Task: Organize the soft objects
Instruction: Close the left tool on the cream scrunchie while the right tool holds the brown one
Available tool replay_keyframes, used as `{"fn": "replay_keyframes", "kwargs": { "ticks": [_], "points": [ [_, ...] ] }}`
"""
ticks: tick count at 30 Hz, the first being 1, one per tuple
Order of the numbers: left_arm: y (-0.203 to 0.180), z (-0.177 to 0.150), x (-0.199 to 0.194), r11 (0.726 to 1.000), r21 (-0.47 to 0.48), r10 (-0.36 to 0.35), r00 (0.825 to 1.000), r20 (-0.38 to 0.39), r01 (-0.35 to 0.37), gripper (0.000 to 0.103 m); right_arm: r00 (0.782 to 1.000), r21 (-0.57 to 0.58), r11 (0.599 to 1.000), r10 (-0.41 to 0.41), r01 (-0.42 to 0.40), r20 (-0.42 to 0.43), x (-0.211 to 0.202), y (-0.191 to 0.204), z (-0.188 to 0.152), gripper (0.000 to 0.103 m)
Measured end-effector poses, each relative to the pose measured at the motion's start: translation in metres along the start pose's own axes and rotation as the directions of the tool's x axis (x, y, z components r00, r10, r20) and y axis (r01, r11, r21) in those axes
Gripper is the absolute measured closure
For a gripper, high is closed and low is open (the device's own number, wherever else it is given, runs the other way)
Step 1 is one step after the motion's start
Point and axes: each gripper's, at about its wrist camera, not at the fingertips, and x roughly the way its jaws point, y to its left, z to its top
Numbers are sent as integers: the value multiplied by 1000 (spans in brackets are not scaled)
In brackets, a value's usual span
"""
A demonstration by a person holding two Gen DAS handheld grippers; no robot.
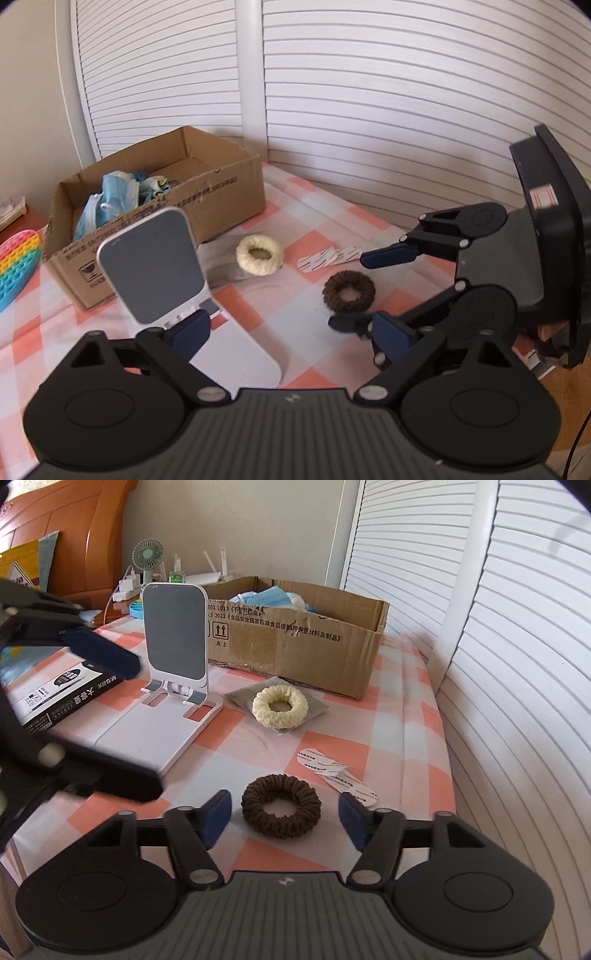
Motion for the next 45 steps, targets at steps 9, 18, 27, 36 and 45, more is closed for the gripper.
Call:
{"fn": "replay_keyframes", "kwargs": {
  "ticks": [9,18,27,36,45],
  "points": [
    [-8,20,25,999,12,45,999,-17,-45,28,1000,51,999,16,-17,20,-8,-12,-14,31],
    [-13,33,60,990,-44,132,991,-30,-134,37,999,41,999,17,-19,44,-14,-8,-21,31],
    [-17,37,87,970,-87,224,973,-59,-228,44,996,23,999,48,-49,70,-18,-9,-23,31],
    [-15,37,100,954,-136,261,963,-66,-268,44,994,-3,997,74,-74,82,-13,-9,-18,31],
    [-15,38,99,950,-170,258,965,-53,-263,69,993,3,997,74,-75,93,-13,-10,-18,31]
  ]
}}
